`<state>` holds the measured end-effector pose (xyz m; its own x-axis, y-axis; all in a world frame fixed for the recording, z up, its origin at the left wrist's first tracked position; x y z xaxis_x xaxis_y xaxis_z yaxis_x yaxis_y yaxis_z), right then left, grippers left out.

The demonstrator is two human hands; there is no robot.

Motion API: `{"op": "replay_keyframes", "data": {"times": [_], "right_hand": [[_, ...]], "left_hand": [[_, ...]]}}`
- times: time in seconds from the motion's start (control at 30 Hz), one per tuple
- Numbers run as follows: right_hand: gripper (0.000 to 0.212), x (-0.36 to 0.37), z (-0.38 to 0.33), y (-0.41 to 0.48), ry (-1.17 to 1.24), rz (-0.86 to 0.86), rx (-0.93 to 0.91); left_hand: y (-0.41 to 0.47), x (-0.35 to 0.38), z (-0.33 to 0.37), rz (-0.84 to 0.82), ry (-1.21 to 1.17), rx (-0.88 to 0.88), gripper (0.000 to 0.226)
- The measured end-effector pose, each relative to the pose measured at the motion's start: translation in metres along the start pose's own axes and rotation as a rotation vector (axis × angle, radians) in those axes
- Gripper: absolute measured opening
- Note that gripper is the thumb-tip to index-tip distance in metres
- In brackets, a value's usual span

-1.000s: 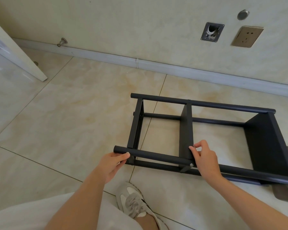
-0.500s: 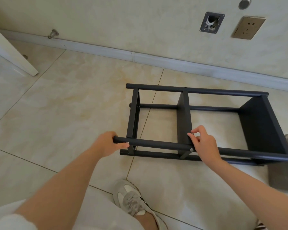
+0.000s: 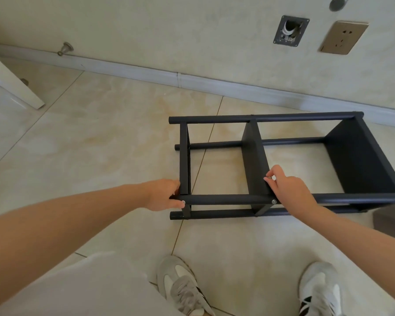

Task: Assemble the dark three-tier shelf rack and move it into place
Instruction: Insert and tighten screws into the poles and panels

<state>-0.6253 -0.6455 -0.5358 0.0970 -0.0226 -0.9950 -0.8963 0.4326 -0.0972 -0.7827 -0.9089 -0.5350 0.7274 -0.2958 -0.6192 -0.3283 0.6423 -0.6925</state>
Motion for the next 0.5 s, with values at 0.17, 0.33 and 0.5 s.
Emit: {"op": "replay_keyframes", "data": {"times": [0.17, 0.33, 0.5], "right_hand": [[0.041, -0.030, -0.018, 0.023, -0.388, 0.105, -0.342], [0.031, -0.063, -0.037, 0.053, -0.404, 0.220, -0.517], [0.025, -0.070, -0.080, 0.075, -0.268, 0.082, -0.683]], "left_hand": [[0.004, 0.009, 0.000, 0.090, -0.177, 0.047, 0.024], [0.005, 0.014, -0.001, 0.152, -0.171, 0.077, 0.023], [0.003, 0.009, -0.001, 0.271, -0.079, 0.119, 0.023]]}}
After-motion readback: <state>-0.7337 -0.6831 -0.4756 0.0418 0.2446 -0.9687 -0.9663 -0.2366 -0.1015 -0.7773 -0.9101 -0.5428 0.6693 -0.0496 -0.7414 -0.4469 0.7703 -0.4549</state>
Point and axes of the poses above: each hand's wrist, its own y-axis towards the middle knuckle, its own x-axis out of the palm, z = x × y, the point moved 9 cm from there along y, towards the middle knuckle, and after that the axes turned 9 degrees about -y, right-handed, at the moved point
